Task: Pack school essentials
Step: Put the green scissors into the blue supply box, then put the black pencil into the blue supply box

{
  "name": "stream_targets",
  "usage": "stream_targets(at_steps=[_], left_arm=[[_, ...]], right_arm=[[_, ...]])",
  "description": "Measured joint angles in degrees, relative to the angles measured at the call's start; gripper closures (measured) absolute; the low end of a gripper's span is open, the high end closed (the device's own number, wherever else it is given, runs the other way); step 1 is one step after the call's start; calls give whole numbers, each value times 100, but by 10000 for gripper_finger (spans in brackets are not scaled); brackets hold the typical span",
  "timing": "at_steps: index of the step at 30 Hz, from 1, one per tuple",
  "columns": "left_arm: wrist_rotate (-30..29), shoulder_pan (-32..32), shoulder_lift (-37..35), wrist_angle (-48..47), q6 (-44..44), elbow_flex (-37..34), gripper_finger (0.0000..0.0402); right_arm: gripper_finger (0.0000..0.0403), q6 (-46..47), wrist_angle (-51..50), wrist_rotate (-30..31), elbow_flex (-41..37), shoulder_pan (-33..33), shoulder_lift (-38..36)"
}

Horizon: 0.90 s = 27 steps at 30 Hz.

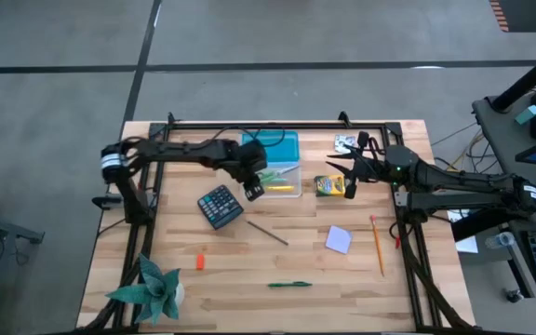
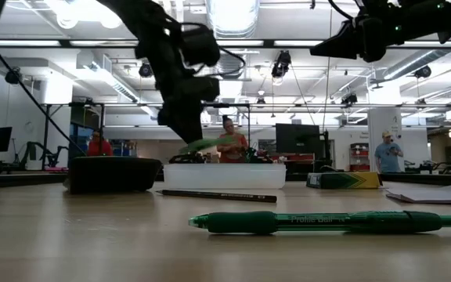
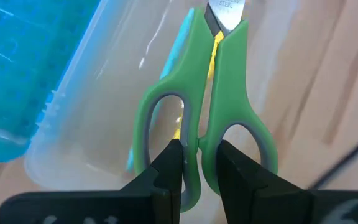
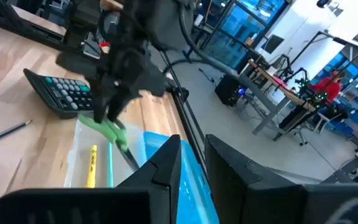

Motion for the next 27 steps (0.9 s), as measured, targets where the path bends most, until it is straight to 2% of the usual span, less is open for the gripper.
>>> stream_targets(at_steps=[5,9,13,21,24,27], left_arm=[[-28,136,396,-470,608,400,348],[-78,201,495,-493,1119,446,348],[-655,198,517,-489,1355,431,344],[-928,199,511,-473,1488,420,197],[-927,187,428,-478,1486,418,169],[-928,142,288,-479,1467,418,161]], right_arm=[[339,177,-91,0,0,0,17],[339,233,-190,0,0,0,10],[339,372,-236,0,0,0,15],[339,553,-347,1,-2,0,17],[339,601,-476,2,-2,0,17],[339,806,-598,2,-4,0,17]])
